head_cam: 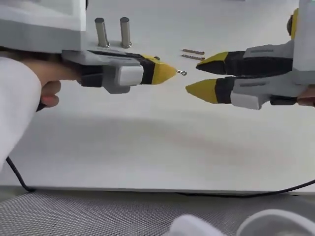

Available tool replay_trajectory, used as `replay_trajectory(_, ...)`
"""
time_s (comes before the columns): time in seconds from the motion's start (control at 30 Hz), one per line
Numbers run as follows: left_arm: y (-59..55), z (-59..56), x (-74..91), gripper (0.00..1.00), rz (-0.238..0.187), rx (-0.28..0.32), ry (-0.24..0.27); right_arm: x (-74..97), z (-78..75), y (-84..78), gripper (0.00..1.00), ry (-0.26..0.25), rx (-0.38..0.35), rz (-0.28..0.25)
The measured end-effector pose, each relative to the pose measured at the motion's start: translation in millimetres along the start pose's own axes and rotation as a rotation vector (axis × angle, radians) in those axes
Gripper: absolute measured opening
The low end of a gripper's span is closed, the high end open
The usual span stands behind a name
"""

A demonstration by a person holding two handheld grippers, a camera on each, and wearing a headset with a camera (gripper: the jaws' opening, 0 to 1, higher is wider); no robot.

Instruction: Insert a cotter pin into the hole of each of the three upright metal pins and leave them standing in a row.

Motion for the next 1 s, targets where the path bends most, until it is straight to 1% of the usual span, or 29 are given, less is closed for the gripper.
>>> replay_trajectory(0.03,0.2,-0.6,0.8,0.0,0.0,-0.039,-0.007,1.1,-1.8,-0.9,0.26,-0.008,0.008,-0.009)
replay_trajectory(0.07,-0.6,-2.5,2.1,0.0,0.005,-0.106,-0.025,1.7,3.2,-1.7,0.25,0.031,-0.012,-0.016)
replay_trajectory(0.1,-1.2,-4.0,2.8,0.0,0.003,-0.128,-0.035,2.6,5.1,-2.0,0.24,0.051,-0.037,-0.021)
replay_trajectory(0.13,-2.3,-5.3,3.7,0.0,0.008,-0.135,-0.045,2.7,6.3,-1.0,0.23,0.058,-0.051,-0.039)
replay_trajectory(0.17,-4.1,-6.1,5.0,0.0,0.017,-0.147,-0.053,3.3,9.7,0.6,0.22,0.088,-0.061,-0.062)
replay_trajectory(0.2,-5.1,-6.7,5.8,0.0,0.018,-0.166,-0.062,3.4,12.1,1.7,0.21,0.105,-0.076,-0.072)
replay_trajectory(0.23,-6.0,-7.0,6.4,0.0,0.03,-0.197,-0.071,3.1,14.8,3.6,0.2,0.123,-0.087,-0.09)
replay_trajectory(0.27,-6.0,-7.7,6.7,0.0,0.029,-0.235,-0.081,2.5,17.9,4.8,0.2,0.149,-0.096,-0.1)
replay_trajectory(0.3,-5.7,-9.4,6.8,0.0,0.023,-0.301,-0.097,1.6,20.1,6.5,0.21,0.164,-0.11,-0.115)
replay_trajectory(0.33,-5.6,-10.9,7.3,0.0,0.022,-0.349,-0.107,1.2,21.0,7.3,0.21,0.172,-0.107,-0.122)
replay_trajectory(0.37,-5.1,-14.4,7.1,0.0,0.007,-0.384,-0.126,0.5,21.5,8.6,0.2,0.172,-0.101,-0.129)
replay_trajectory(0.4,-5.5,-15.3,7.3,0.0,0.011,-0.391,-0.13,-0.1,22.4,9.3,0.19,0.175,-0.101,-0.132)
replay_trajectory(0.43,-6.0,-17.3,7.4,0.0,0.011,-0.384,-0.137,-1.8,23.6,10.4,0.18,0.183,-0.096,-0.129)
replay_trajectory(0.53,-6.9,-19.3,6.9,0.0,0.019,-0.387,-0.158,-4.1,25.1,10.8,0.13,0.193,-0.072,-0.118)
replay_trajectory(0.6,-8.2,-20.1,7.0,0.0,0.022,-0.406,-0.163,-4.5,26.1,10.9,0.11,0.202,-0.07,-0.117)
replay_trajectory(0.7,-9.7,-22.0,7.3,0.0,0.029,-0.402,-0.181,-4.4,28.2,11.6,0.05,0.215,-0.064,-0.118)
replay_trajectory(0.73,-10.6,-23.0,7.5,0.0,0.035,-0.402,-0.189,-4.4,28.9,11.8,0.04,0.219,-0.062,-0.117)
replay_trajectory(0.8,-10.8,-23.8,7.4,0.0,0.033,-0.4,-0.195,-5.0,31.2,11.8,0.04,0.232,-0.056,-0.113)
replay_trajectory(0.83,-11.5,-24.2,7.5,0.0,0.038,-0.395,-0.2,-5.4,32.4,11.8,0.03,0.234,-0.042,-0.112)
replay_trajectory(0.87,-11.7,-24.3,7.5,0.0,0.04,-0.394,-0.201,-5.6,33.0,11.6,0.0,0.237,-0.034,-0.11)
replay_trajectory(0.93,-12.0,-23.4,7.1,0.0,0.046,-0.404,-0.197,-5.9,34.7,11.1,0.0,0.247,-0.033,-0.101)
replay_trajectory(1.0,-12.3,-24.4,7.4,0.0,0.049,-0.4,-0.203,-6.1,36.3,11.2,0.0,0.252,-0.02,-0.096)
Point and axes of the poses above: the centre of the closed fingertips' face, and the gripper's own axes: x roughly backward along the fingers, z roughly to its left, y roughly out of its top, the point moved 7 cm from there along x, roughly backward along the fingers, and after that the axes turned 6 degrees about x, right-handed, at the moved point
